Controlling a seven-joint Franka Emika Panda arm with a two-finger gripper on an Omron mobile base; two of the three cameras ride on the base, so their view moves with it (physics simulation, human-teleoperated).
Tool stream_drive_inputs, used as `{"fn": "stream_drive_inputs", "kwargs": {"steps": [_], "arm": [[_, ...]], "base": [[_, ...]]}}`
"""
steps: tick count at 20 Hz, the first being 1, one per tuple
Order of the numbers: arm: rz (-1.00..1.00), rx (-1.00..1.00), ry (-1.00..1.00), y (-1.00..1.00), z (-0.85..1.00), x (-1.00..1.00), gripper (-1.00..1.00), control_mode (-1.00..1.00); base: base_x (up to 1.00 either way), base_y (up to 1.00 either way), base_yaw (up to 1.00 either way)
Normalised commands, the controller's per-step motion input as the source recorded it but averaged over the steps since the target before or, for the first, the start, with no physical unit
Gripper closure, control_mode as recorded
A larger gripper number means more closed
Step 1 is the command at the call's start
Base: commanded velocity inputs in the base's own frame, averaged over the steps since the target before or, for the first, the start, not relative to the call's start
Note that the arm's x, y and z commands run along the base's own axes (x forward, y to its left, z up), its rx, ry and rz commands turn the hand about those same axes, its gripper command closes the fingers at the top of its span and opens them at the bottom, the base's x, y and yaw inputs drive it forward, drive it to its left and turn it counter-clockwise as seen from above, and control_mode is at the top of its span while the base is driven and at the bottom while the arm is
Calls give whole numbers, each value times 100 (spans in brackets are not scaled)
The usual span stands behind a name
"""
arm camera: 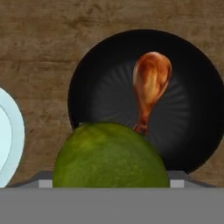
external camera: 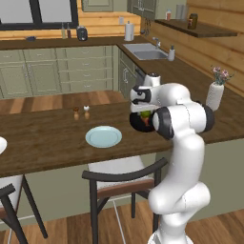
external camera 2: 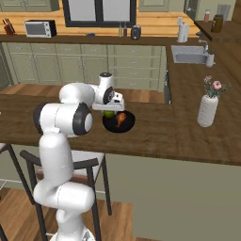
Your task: Pick the chicken drumstick and lime from their plates and place them in the bowl. Then put the bowl in the fridge.
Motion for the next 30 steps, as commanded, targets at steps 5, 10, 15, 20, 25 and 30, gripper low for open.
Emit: {"fn": "stream_drive_inputs", "kwargs": {"steps": [5,10,15,20,25,30], "arm": [[-11,-11,-1,-9,-35,26,100,-100],[-6,0,0,-21,-22,8,100,-100],[0,0,0,0,-28,4,-100,-100],[0,0,0,0,0,0,-100,-100],[0,0,0,-3,0,2,-100,-100],[-3,1,0,-21,2,-4,-100,-100]], "base": [[0,0,0],[0,0,0],[0,0,0],[0,0,0],[0,0,0],[0,0,0]]}}
